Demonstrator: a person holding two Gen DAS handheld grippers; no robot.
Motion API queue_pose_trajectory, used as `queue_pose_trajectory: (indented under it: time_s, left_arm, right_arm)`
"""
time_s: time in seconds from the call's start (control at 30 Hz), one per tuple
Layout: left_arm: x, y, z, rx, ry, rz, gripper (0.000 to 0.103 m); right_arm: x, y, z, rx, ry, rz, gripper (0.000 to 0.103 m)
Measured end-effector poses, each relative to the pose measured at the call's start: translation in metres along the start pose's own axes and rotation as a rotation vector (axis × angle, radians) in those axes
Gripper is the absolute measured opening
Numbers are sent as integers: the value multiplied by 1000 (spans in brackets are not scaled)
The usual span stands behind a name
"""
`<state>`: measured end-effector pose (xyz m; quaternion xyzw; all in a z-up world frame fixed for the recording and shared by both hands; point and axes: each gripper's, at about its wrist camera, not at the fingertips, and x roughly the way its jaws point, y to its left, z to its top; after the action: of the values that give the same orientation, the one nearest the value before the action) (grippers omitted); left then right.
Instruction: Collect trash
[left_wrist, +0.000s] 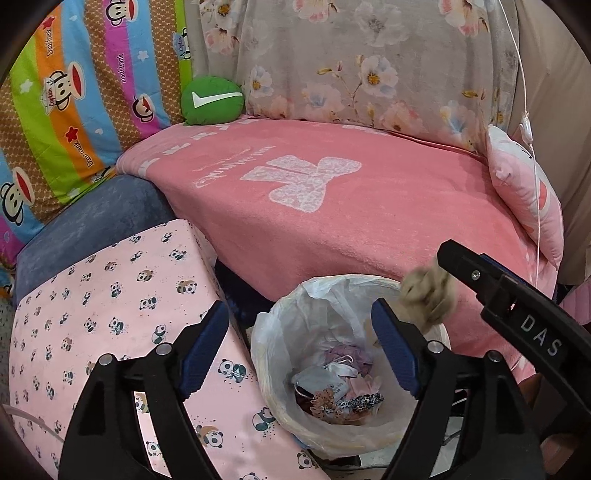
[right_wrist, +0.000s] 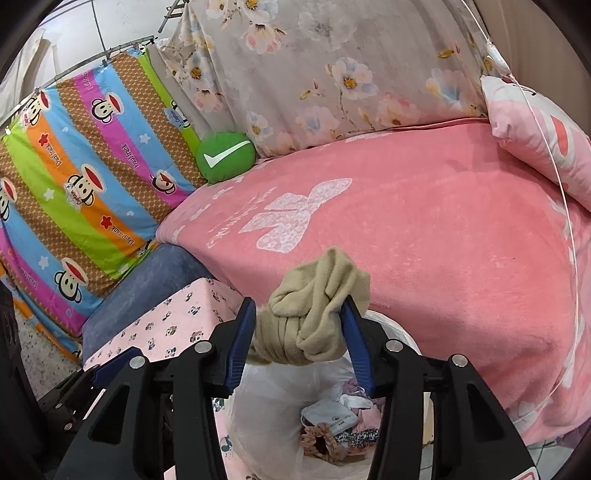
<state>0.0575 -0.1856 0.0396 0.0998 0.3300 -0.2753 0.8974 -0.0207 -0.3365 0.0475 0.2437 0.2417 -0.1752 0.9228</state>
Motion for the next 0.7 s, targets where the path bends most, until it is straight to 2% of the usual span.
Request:
queue_pose_trajectory:
  time_s: [0.4,0.7]
  left_arm:
    - [-9,22,-10,-41,-7,52,77]
    - [-22,30,-22,-43,-18,105,89]
  right_arm:
    - [-3,17,-6,-44,23,10,60]
    - [-20,43,-20,-142,31,-38,66]
